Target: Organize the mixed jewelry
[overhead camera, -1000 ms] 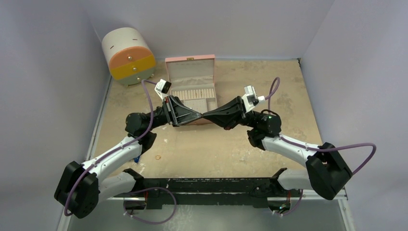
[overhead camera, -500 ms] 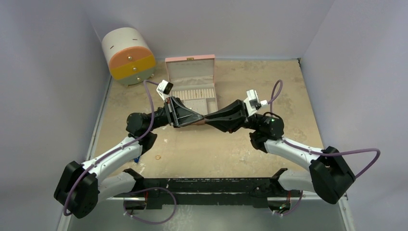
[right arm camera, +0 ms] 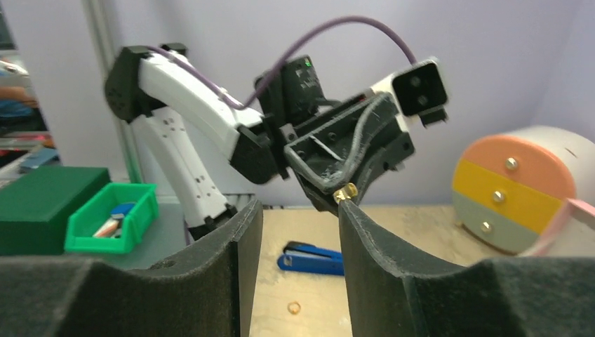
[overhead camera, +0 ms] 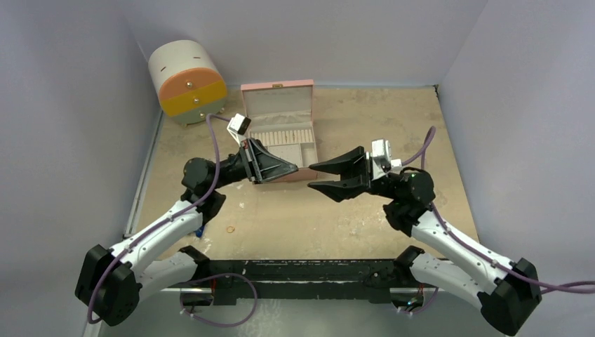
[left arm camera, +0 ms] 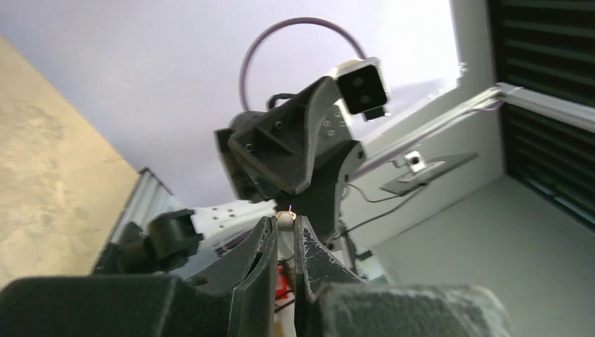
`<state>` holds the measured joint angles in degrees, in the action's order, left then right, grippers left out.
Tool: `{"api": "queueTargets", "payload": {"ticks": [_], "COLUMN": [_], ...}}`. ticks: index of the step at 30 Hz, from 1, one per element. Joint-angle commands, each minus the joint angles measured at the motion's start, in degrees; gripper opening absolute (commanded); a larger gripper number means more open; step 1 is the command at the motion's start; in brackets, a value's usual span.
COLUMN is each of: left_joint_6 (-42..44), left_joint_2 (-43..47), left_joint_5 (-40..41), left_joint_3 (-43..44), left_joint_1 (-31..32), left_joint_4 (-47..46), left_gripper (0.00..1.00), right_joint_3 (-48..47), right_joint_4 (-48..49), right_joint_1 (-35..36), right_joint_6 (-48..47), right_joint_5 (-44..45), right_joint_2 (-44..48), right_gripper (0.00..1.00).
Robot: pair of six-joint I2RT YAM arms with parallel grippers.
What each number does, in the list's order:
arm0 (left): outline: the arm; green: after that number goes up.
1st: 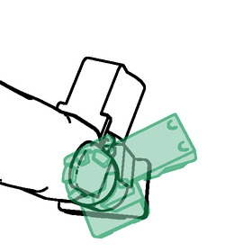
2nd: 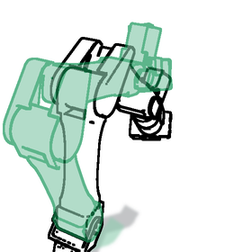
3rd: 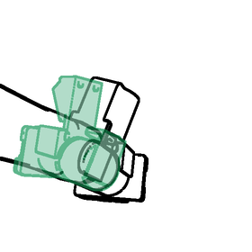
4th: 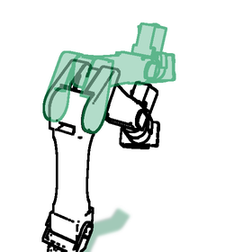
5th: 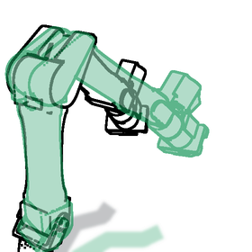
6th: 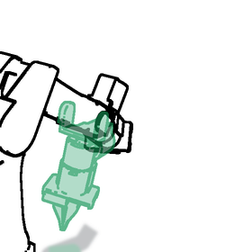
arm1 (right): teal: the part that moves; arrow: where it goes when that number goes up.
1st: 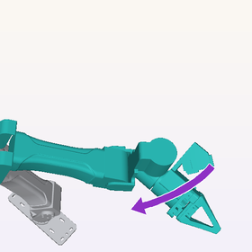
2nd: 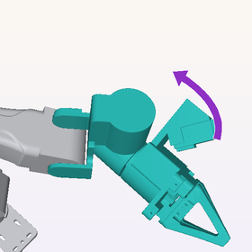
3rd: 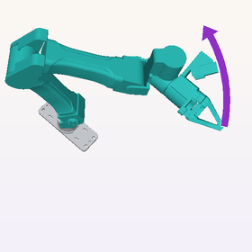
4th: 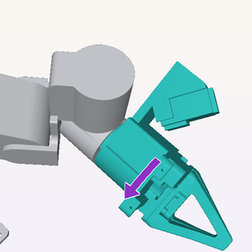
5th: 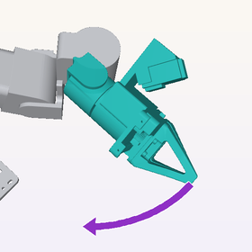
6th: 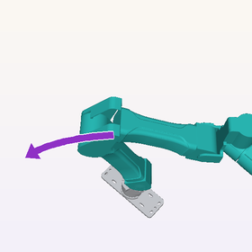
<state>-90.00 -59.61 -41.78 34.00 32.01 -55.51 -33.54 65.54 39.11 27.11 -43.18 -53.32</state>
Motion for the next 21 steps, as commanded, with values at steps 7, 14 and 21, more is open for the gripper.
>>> {"api": "queueTargets", "payload": {"ticks": [7, 14, 21], "left_joint_6": [34.4, 54.9, 64.6], "left_joint_2": [4.8, 0.4, -8.7], "left_joint_5": [3.5, 13.0, 27.1], "left_joint_3": [14.7, 27.1, 38.1], "left_joint_1": [0.0, 0.0, 0.1], "left_joint_4": [46.5, 76.4, 94.6], "left_gripper": [0.0, 0.0, 0.0], "right_joint_3": [-12.7, -17.1, -17.9], "right_joint_4": [-48.9, -65.2, -77.0], "right_joint_1": [0.2, 0.2, 0.0], "right_joint_6": [-22.3, -19.4, -13.1], "right_joint_5": [16.4, 29.2, 40.5], "right_joint_2": [8.5, 5.1, 1.0], "right_gripper": [0.52, 0.58, 0.65]}}
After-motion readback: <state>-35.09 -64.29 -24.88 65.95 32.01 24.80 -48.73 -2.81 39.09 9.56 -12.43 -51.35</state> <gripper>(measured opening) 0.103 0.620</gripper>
